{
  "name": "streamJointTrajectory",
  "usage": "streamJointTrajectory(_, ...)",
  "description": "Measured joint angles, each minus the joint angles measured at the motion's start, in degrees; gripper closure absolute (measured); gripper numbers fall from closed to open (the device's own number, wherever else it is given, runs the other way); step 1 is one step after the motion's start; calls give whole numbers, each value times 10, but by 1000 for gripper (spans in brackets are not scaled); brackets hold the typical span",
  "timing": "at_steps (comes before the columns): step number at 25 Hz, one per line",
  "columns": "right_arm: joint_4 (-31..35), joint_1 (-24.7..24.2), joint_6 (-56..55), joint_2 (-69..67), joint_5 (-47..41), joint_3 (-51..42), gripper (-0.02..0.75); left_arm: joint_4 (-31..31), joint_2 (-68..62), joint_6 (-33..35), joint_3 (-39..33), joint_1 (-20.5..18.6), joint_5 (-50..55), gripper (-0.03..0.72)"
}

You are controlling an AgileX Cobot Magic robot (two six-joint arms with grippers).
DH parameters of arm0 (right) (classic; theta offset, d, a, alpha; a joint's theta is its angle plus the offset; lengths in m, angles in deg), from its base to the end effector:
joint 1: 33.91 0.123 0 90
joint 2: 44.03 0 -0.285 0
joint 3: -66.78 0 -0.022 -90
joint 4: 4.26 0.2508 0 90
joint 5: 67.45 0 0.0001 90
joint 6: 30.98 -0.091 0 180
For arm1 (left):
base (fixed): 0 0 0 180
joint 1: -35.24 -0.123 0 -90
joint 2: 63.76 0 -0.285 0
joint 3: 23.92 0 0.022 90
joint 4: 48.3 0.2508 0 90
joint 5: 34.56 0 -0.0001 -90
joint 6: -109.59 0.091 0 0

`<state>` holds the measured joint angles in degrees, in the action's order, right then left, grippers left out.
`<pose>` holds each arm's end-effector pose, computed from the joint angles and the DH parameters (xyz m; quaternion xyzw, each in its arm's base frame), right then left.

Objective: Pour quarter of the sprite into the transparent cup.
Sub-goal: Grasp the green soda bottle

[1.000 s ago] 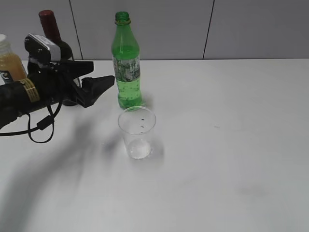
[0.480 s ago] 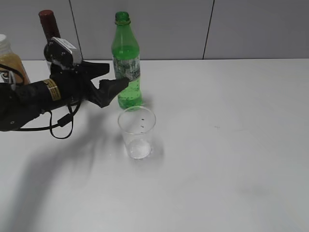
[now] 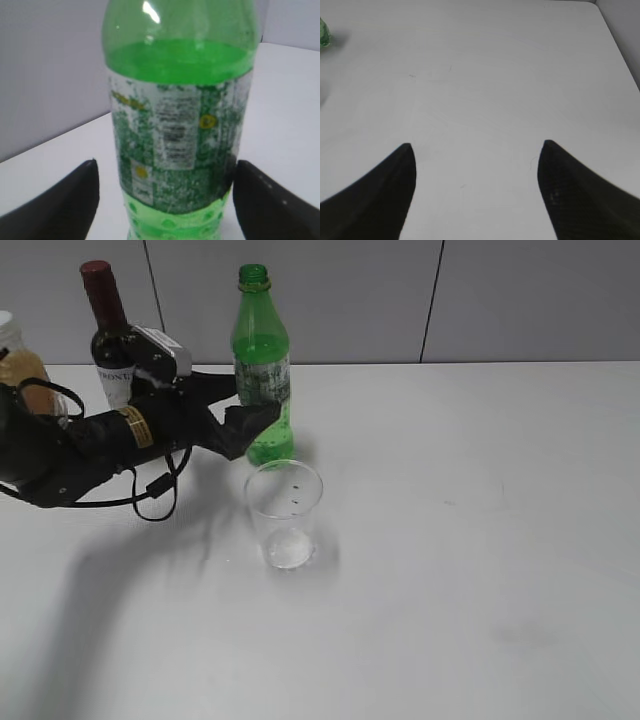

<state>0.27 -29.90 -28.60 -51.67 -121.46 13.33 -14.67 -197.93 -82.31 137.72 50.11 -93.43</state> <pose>0.0083 0.0064 0.2629 -0.0446 0.8420 0.0471 0.5355 0.3881 -0.1477 0.1031 0.2965 0.6907 -0.2278 0.6190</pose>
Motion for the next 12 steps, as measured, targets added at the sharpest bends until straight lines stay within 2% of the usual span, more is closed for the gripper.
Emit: streamJointTrajectory(12, 0, 0, -1, 0, 0, 0, 153, 4, -48, -9, 59, 18, 1, 50)
